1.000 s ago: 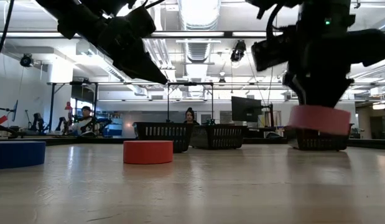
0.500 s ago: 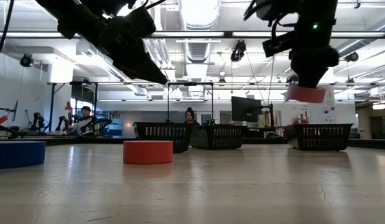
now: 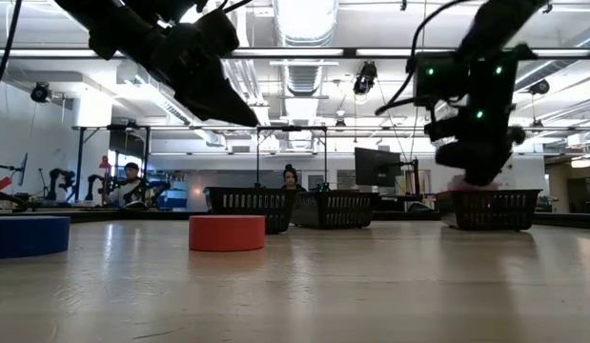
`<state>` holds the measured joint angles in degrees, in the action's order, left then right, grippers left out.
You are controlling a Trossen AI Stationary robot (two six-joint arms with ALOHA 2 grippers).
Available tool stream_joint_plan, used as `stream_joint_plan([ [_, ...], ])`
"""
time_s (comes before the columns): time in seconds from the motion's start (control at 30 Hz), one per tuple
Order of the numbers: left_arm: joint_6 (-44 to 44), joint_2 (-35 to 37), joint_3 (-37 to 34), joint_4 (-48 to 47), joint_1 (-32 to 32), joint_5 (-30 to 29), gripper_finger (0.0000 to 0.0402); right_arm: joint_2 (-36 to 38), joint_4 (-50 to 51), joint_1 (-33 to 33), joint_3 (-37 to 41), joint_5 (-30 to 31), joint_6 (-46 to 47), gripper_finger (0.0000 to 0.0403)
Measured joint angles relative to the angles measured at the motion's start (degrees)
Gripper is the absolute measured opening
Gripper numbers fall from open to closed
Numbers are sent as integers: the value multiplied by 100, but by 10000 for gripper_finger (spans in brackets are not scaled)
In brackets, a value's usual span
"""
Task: Pick and place Stapler, Stapler remover, tape
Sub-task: Put the pink tape into the right black basket, then put the right orange tape into the right black basket
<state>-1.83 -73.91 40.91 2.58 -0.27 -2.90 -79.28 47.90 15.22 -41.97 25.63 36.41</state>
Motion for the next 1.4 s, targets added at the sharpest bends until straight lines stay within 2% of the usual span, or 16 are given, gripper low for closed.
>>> stream_joint_plan([
  [0.1,-22,0,0,21,2,0,129,-100,-565,205,167,13,-186,58],
  [0.3,-22,0,0,27,0,2,129,-339,-624,527,183,-35,-275,59],
  [0.47,-28,0,0,25,2,4,129,-469,-632,549,182,-81,-366,61],
  [0.83,-37,0,0,25,0,26,129,-591,-640,547,44,10,-555,123],
  [1.07,-37,0,0,25,2,24,129,-568,-606,543,-247,-70,-690,145],
  [1.23,-36,0,0,25,1,22,129,-563,-42,467,-645,-311,-603,148],
  [1.4,-37,0,0,23,2,20,129,-559,990,69,-1162,-369,-25,143],
])
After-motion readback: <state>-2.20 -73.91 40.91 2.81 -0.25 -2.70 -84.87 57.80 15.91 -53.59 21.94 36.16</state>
